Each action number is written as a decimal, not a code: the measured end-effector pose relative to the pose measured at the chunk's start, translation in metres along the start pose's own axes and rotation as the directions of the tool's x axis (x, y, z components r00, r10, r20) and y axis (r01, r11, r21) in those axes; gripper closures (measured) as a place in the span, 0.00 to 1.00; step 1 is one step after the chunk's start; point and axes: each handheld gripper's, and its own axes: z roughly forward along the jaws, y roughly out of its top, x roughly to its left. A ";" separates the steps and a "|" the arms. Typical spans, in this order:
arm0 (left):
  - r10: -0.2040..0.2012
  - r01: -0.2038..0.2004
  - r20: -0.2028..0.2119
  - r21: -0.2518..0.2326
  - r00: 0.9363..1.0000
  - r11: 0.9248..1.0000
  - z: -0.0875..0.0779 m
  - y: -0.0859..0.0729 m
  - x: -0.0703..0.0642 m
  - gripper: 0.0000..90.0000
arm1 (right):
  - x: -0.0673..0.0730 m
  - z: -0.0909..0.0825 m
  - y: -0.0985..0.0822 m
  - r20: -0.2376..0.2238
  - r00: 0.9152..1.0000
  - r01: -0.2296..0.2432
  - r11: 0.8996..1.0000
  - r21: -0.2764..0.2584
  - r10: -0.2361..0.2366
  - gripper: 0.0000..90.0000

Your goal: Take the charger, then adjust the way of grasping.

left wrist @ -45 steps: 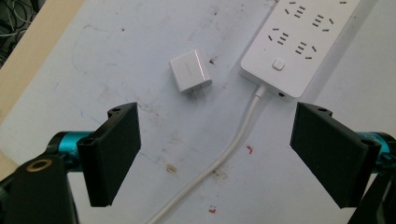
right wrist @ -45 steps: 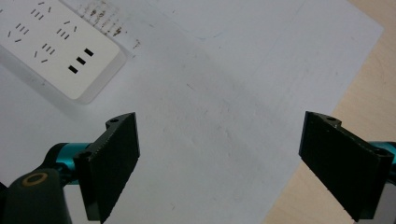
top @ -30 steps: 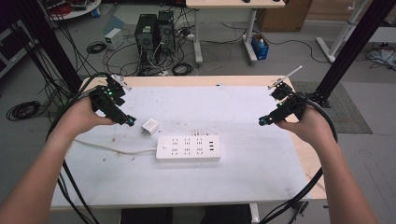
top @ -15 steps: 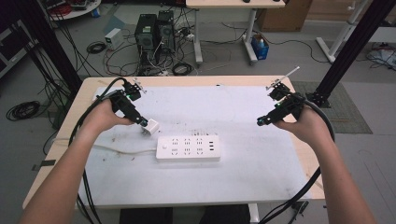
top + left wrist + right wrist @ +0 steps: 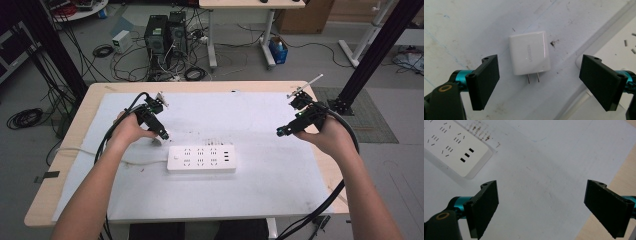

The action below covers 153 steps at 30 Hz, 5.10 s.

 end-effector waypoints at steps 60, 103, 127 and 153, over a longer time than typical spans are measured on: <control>0.089 -0.098 -0.055 -0.177 0.994 0.979 -0.104 -0.024 -0.023 0.47 | 0.001 -0.008 0.012 -0.011 0.986 -0.167 0.983 0.075 0.169 0.13; 0.614 -0.476 0.003 -0.628 0.789 0.615 -0.081 0.027 -0.145 0.47 | 0.069 0.016 0.070 -0.574 0.737 -0.388 0.919 0.073 0.357 0.34; 0.580 -0.533 -0.113 -0.563 0.807 0.631 -0.082 0.018 -0.146 0.28 | 0.074 0.035 0.078 -0.640 0.697 -0.356 0.931 0.083 0.324 0.69; 0.105 -0.108 -0.059 -0.060 0.993 0.992 -0.081 -0.073 -0.021 0.22 | 0.062 -0.009 0.086 -0.184 0.981 0.089 0.988 0.128 -0.065 0.69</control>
